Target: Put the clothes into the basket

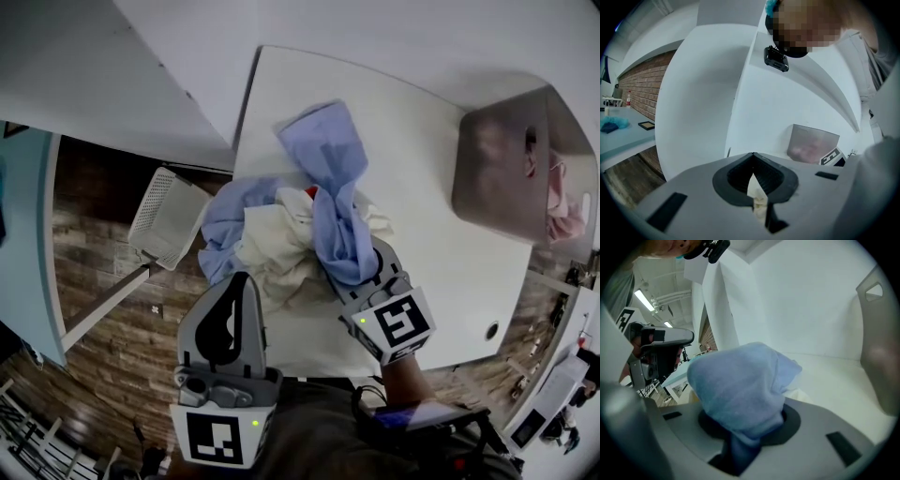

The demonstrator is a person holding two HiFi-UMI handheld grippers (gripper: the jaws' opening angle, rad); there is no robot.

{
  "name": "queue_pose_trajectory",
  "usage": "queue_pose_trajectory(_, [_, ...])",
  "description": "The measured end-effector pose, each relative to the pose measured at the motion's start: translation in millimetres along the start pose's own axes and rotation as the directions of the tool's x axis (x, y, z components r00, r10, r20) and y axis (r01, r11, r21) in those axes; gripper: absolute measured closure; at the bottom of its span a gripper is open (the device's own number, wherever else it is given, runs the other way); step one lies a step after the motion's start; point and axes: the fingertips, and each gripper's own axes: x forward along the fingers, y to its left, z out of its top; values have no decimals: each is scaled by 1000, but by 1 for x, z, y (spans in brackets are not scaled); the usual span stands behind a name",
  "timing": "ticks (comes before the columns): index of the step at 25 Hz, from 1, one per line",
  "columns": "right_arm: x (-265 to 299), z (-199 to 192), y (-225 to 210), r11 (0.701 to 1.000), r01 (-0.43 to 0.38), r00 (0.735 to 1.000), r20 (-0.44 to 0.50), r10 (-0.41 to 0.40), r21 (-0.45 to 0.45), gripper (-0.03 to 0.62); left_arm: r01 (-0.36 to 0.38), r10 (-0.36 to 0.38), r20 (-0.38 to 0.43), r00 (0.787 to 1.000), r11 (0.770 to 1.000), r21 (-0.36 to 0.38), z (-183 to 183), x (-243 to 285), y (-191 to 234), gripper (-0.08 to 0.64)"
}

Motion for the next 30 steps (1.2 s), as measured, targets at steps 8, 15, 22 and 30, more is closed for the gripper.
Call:
queue_pose_trajectory(8, [-32,-10,0,1000,14,1000,16,-14,12,477,62,-62,13,998,998,19,2,4,-33,551])
queue_pose_trajectory(15, [-115,-24,-15,991,126,990,65,-128,35,479,173,-177,55,983,983,66,13,-16,-109,551])
queue_pose_trajectory(22, [-211,-39,-30,963,262,957,111,-268,60,480,265,-278,113,954,957,120,32,-38,-182,551])
queue_pose_trajectory(30, [-330,-55,-52,895,430,879,173,-444,116,480,382,-410,139,901,904,192,39,-71,-286,551])
